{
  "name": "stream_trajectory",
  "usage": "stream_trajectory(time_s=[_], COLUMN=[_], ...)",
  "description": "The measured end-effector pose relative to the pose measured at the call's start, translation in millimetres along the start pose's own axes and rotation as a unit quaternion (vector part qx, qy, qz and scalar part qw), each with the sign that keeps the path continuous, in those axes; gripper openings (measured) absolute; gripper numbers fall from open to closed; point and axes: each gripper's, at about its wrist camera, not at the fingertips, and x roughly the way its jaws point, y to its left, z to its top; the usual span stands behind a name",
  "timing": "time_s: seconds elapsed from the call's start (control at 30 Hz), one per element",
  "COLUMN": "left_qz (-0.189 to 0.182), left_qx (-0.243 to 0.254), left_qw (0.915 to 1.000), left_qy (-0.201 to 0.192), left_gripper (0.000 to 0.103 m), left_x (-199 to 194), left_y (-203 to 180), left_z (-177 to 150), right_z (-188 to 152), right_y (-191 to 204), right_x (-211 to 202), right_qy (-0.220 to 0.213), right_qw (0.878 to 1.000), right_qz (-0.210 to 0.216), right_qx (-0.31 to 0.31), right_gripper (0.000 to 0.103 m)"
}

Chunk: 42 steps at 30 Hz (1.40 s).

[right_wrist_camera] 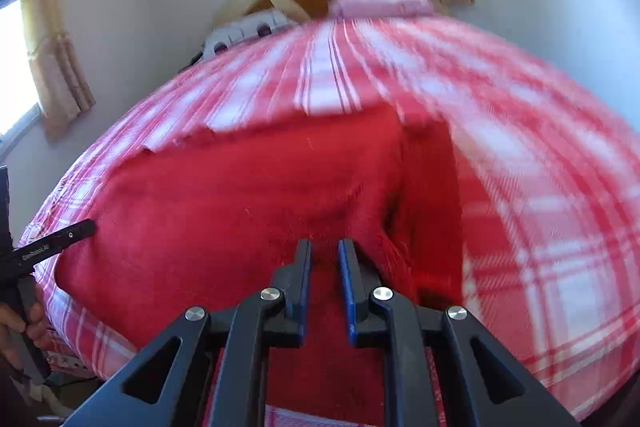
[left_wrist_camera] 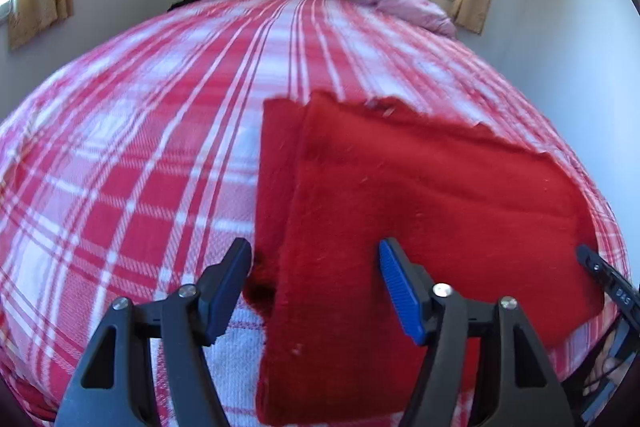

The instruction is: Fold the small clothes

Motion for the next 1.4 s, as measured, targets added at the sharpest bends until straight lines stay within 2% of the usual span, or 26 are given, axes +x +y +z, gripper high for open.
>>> stream_trajectory(time_s=[0.1,0.23,0.4,0.5,0.6,0.7,0.77,0.87,0.93,1.0,1.1,1.27,1.4], left_qz=[-0.007,0.001,-0.031,-0.038,-0.041,-0.033,-0.043,-0.058,-0.048,-0.028,-0.025,-0.045,-0.049], left_qx=[-0.005,0.007,-0.027,-0.057,-0.069,-0.061,-0.063,-0.080,-0.074,-0.049,-0.039,-0.072,-0.097], left_qw=[0.9999,0.9999,0.9991,0.9970,0.9961,0.9972,0.9969,0.9951,0.9961,0.9984,0.9989,0.9962,0.9937], left_qy=[-0.006,-0.009,-0.011,-0.035,-0.036,-0.029,-0.021,0.001,-0.002,-0.005,-0.004,-0.019,-0.027], left_gripper=[0.077,0.081,0.081,0.087,0.087,0.087,0.087,0.087,0.087,0.087,0.089,0.091,0.091], left_x=[2.2,2.9,-22.0,-44.8,-51.2,-48.6,-44.9,-32.2,-30.0,-28.3,-29.1,-32.6,-35.4], left_y=[3.6,0.8,18.4,33.4,38.0,33.1,31.4,28.2,24.6,15.8,11.1,18.6,21.3], left_z=[-1.0,-1.1,-5.6,-14.3,-18.2,-21.5,-23.0,-26.1,-28.0,-28.1,-29.2,-35.0,-36.9], right_z=[-1.5,-0.8,0.8,-6.5,-17.3,-28.0,-33.1,-40.4,-46.0,-47.9,-47.3,-42.1,-40.5], right_y=[-7.4,1.3,5.6,21.9,37.8,43.9,44.0,37.0,29.3,24.5,24.8,25.0,29.5], right_x=[-2.0,2.6,-7.4,-31.0,-45.3,-45.4,-42.8,-37.5,-30.6,-33.2,-34.5,-49.7,-54.1], right_qy=[-0.009,-0.012,-0.008,-0.043,-0.063,-0.049,-0.042,-0.023,0.001,-0.005,0.000,-0.034,-0.042], right_qw=[1.000,1.000,1.000,0.998,0.996,0.997,0.997,0.998,0.999,1.000,0.999,0.999,0.998], right_qz=[0.016,-0.002,-0.009,-0.021,-0.001,0.015,0.019,0.007,0.001,0.006,0.002,0.029,0.042], right_qx=[0.020,0.004,-0.002,-0.041,-0.065,-0.062,-0.059,-0.051,-0.038,-0.030,-0.034,-0.013,-0.013], right_gripper=[0.014,0.014,0.014,0.016,0.023,0.024,0.024,0.024,0.024,0.024,0.024,0.024,0.024])
